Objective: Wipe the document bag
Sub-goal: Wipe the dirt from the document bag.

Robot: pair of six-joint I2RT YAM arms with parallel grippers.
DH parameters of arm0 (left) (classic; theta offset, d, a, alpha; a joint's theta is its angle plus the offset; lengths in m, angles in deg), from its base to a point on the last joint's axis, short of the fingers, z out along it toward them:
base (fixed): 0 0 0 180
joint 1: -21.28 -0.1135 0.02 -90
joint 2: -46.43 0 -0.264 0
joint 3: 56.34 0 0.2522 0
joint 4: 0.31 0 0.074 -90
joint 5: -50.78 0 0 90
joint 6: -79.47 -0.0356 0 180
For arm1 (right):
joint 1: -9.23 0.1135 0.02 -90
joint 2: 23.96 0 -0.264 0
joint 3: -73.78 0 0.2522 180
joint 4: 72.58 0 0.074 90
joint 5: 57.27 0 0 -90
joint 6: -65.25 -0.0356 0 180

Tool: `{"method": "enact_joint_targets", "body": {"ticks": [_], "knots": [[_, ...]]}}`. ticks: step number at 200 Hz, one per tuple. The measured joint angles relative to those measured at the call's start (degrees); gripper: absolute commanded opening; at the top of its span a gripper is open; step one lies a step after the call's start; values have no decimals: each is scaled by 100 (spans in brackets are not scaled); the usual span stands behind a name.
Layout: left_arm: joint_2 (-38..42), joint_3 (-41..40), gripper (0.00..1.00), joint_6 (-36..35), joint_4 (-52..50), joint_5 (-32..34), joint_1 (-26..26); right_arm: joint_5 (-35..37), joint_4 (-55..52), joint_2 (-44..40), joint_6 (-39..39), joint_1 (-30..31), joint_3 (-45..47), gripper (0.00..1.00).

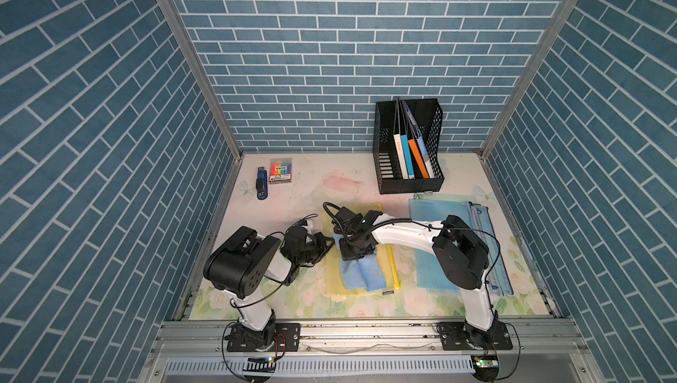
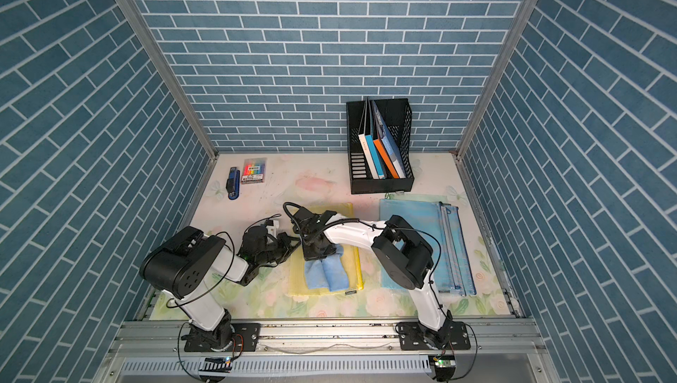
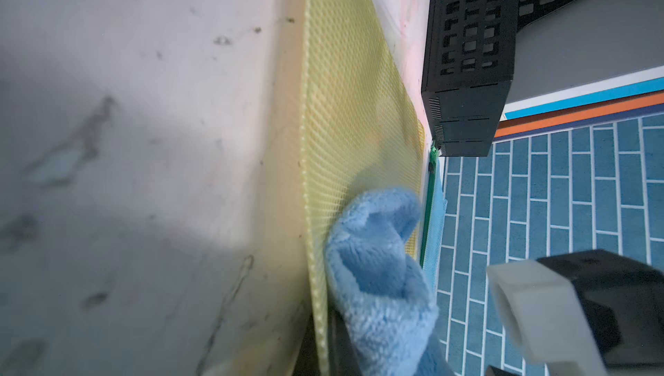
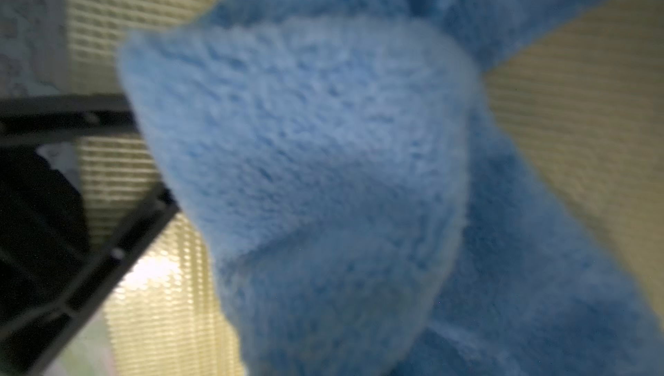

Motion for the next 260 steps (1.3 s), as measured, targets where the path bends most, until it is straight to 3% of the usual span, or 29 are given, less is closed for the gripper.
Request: {"method": "enact_joint_targets", "body": {"ticks": [34,115,152,191,228,260], "knots": [[138,-7,0,7,-111,-7,0,-50,-177,55,247,-326,-44,0],[358,-7,0,-232,-603,-160,0,669,-931,-31,896,-1716,-107,0],[319,-7,0,-245,-608,-179,-4,605,-1222,800,994,-1491,-1360,0],[264,22,0,-249,-581,-188,-4,339,-1211,1237,1003,-979,-2092,0],[146,26,0,-195,-396,-197,-7,136,-957,1182,931,-619,-1908,0],[127,26,0,-144,-345,-175,0,105,-426,603,802,-763,-907,0]]}}
